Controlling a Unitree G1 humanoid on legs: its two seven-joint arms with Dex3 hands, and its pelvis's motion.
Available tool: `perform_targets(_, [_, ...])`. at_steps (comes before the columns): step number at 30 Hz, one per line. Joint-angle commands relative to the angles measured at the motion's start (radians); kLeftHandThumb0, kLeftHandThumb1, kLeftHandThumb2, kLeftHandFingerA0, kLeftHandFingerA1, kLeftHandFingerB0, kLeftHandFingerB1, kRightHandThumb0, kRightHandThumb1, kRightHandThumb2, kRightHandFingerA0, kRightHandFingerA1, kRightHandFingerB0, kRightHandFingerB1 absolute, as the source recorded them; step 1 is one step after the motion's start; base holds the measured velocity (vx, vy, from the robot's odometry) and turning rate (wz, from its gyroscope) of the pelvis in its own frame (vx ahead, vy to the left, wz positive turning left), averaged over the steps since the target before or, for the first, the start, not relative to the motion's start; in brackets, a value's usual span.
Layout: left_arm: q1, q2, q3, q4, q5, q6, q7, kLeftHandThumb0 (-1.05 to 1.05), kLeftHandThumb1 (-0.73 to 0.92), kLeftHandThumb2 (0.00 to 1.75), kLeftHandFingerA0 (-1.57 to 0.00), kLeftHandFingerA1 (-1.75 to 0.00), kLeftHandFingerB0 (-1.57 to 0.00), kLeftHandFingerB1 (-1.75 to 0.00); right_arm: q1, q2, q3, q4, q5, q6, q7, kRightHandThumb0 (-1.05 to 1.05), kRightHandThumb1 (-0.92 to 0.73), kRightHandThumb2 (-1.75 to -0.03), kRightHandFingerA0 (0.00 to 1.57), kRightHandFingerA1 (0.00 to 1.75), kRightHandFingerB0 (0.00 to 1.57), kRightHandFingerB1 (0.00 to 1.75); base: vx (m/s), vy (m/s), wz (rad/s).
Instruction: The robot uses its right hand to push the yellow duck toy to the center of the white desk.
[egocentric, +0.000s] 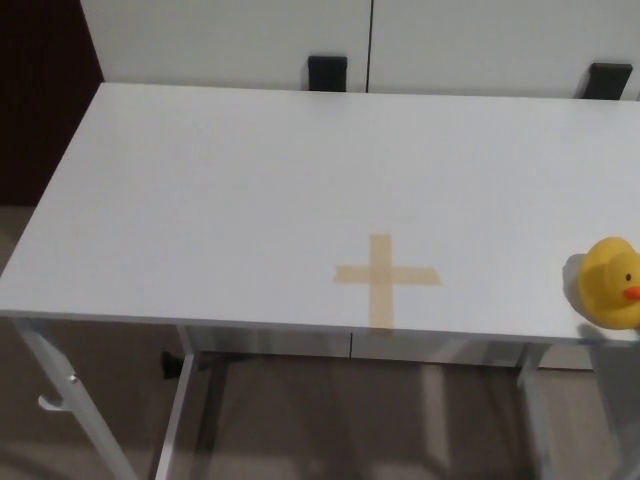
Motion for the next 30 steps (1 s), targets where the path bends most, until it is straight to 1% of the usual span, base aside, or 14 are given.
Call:
perform_targets(1, [0.011,0.001,-0.011,0.003,-0.008,-0.057,0.012,0.39,0.04,1.75,-1.10,-1.17,-1.20,-1.17,-0.029,0.053,0.057,0.061,-0.083,0.011,-0.082,-0.70,-0.92,-0.71,0.27,0.40,0.26,0.36,0.00,0.000,0.00])
perform_targets(2, [0.010,0.001,-0.015,0.001,-0.007,-0.053,0.013,0.42,-0.10,1.75,-1.09,-1.18,-1.11,-1.13,-0.040,0.063,0.071,0.079,-0.092,0.011,-0.087,-0.71,-0.92,-0.73,0.26,0.39,0.23,0.35,0.00,0.000,0.00])
perform_targets(7, [0.008,0.004,-0.031,-0.004,0.002,-0.050,0.014,0.45,-0.09,1.75,-1.07,-1.17,-1.09,-1.12,-0.062,0.082,0.094,0.114,-0.108,0.017,-0.098,-0.71,-0.92,-0.73,0.26,0.38,0.23,0.35,0.00,0.000,0.00])
perform_targets(8, [0.006,0.004,-0.030,-0.002,-0.002,-0.048,0.015,0.40,-0.08,1.75,-1.12,-1.18,-1.11,-1.13,-0.071,0.093,0.101,0.124,-0.111,0.017,-0.100,-0.69,-0.92,-0.71,0.28,0.40,0.25,0.35,0.00,0.000,0.00])
perform_targets(12, [-0.001,0.003,-0.032,0.000,-0.008,-0.042,0.017,0.39,-0.05,1.75,-1.10,-1.19,-1.08,-1.15,-0.096,0.111,0.115,0.147,-0.121,0.024,-0.109,-0.68,-0.92,-0.71,0.28,0.41,0.25,0.35,0.00,0.000,0.00])
perform_targets(13, [-0.005,-0.001,-0.034,0.002,-0.008,-0.040,0.021,0.40,-0.08,1.75,-1.08,-1.20,-1.09,-1.16,-0.104,0.114,0.122,0.156,-0.129,0.024,-0.113,-0.69,-0.92,-0.72,0.28,0.41,0.25,0.36,0.00,0.000,0.00])
perform_targets(16, [-0.004,-0.002,-0.037,0.000,-0.008,-0.045,0.020,0.40,-0.10,1.75,-1.08,-1.21,-1.10,-1.15,-0.117,0.128,0.135,0.172,-0.141,0.026,-0.124,-0.69,-0.92,-0.71,0.29,0.40,0.26,0.36,0.00,0.000,0.00])
perform_targets(17, [-0.004,-0.002,-0.042,-0.001,-0.004,-0.043,0.021,0.41,-0.13,1.75,-1.11,-1.19,-1.10,-1.15,-0.123,0.133,0.140,0.178,-0.142,0.030,-0.123,-0.71,-0.92,-0.71,0.28,0.40,0.25,0.35,0.00,0.000,0.00])
perform_targets(22, [-0.004,-0.002,-0.053,-0.004,-0.001,-0.041,0.023,0.42,-0.13,1.75,-1.11,-1.19,-1.10,-1.14,-0.131,0.138,0.148,0.186,-0.151,0.036,-0.131,-0.71,-0.92,-0.71,0.29,0.39,0.26,0.35,0.00,0.000,0.00])
perform_targets(23, [-0.003,-0.001,-0.058,-0.002,0.002,-0.044,0.022,0.41,-0.19,1.75,-1.13,-1.17,-1.13,-1.12,-0.140,0.138,0.151,0.191,-0.155,0.037,-0.137,-0.74,-0.92,-0.73,0.30,0.39,0.26,0.35,0.00,0.000,0.00])
perform_targets(29, [0.002,0.001,-0.075,0.002,0.008,-0.051,0.017,0.42,-0.16,1.75,-1.12,-1.16,-1.12,-1.10,-0.191,0.131,0.162,0.230,-0.177,0.049,-0.163,-0.75,-0.92,-0.72,0.29,0.37,0.29,0.35,0.00,0.000,0.00])
perform_targets(30, [0.002,0.001,-0.079,0.001,0.009,-0.053,0.019,0.37,-0.18,1.75,-1.10,-1.17,-1.10,-1.11,-0.198,0.139,0.166,0.234,-0.179,0.052,-0.167,-0.79,-0.92,-0.71,0.28,0.37,0.25,0.33,0.00,0.000,0.00])
